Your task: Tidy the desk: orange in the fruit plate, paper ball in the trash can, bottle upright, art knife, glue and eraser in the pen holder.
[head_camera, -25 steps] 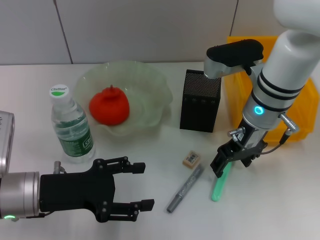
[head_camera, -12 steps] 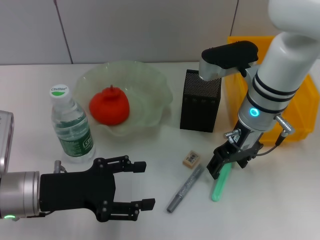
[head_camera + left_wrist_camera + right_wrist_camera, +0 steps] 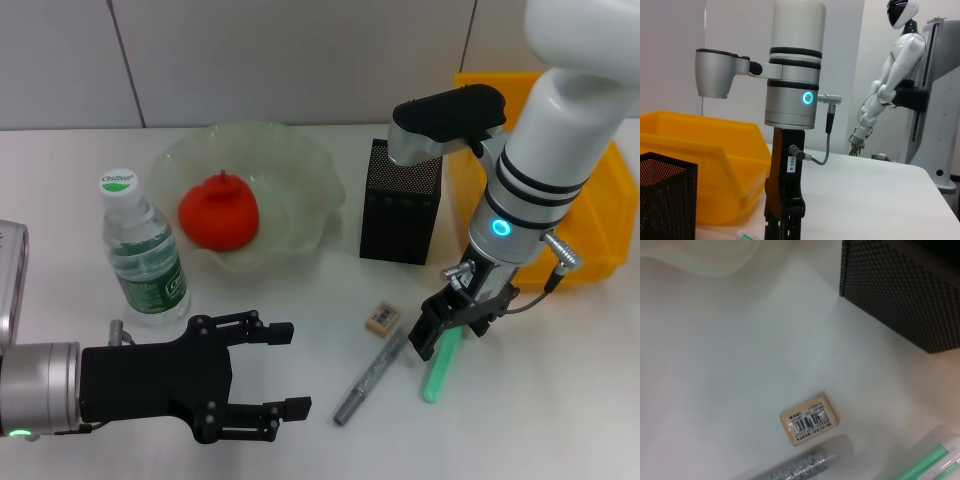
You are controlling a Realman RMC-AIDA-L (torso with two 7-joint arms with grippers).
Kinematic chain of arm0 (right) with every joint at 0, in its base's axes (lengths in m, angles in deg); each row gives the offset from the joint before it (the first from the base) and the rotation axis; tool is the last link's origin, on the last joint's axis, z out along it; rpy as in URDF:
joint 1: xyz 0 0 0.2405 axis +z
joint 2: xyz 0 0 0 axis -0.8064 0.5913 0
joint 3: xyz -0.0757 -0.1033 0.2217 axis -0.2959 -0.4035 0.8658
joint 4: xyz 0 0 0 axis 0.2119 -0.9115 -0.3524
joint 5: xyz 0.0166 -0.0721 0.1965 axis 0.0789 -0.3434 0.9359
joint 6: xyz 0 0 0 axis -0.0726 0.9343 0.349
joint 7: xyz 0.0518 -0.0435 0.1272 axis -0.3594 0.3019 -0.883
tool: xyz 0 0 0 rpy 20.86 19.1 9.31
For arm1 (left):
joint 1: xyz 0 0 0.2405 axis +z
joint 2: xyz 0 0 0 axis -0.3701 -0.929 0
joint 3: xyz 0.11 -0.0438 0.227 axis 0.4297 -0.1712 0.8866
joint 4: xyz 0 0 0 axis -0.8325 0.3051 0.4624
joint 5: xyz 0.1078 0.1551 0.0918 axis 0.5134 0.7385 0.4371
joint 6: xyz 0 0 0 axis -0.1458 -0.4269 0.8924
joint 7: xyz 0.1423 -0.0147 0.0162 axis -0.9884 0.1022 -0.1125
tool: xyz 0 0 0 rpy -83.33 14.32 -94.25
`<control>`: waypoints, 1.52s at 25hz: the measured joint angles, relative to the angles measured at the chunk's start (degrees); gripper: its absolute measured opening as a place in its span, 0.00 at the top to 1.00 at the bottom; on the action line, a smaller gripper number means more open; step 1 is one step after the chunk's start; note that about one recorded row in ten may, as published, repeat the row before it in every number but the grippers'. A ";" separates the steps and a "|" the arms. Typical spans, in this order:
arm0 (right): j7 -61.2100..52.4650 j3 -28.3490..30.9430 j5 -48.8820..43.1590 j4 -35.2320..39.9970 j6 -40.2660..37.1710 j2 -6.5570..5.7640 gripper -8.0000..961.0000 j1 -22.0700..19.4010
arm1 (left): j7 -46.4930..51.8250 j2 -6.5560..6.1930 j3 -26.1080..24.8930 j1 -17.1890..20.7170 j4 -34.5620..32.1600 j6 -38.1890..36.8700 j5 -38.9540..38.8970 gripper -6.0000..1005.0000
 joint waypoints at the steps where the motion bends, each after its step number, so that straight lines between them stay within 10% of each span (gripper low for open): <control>1: 0.03 -0.03 0.02 -0.09 0.00 -0.01 0.18 0.12 | 0.00 0.00 0.00 0.00 0.00 0.00 0.00 0.19; 38: 1.16 -9.24 5.41 0.22 1.32 -0.04 0.21 -0.11 | -0.21 0.08 0.17 -0.44 0.08 0.04 -0.79 0.19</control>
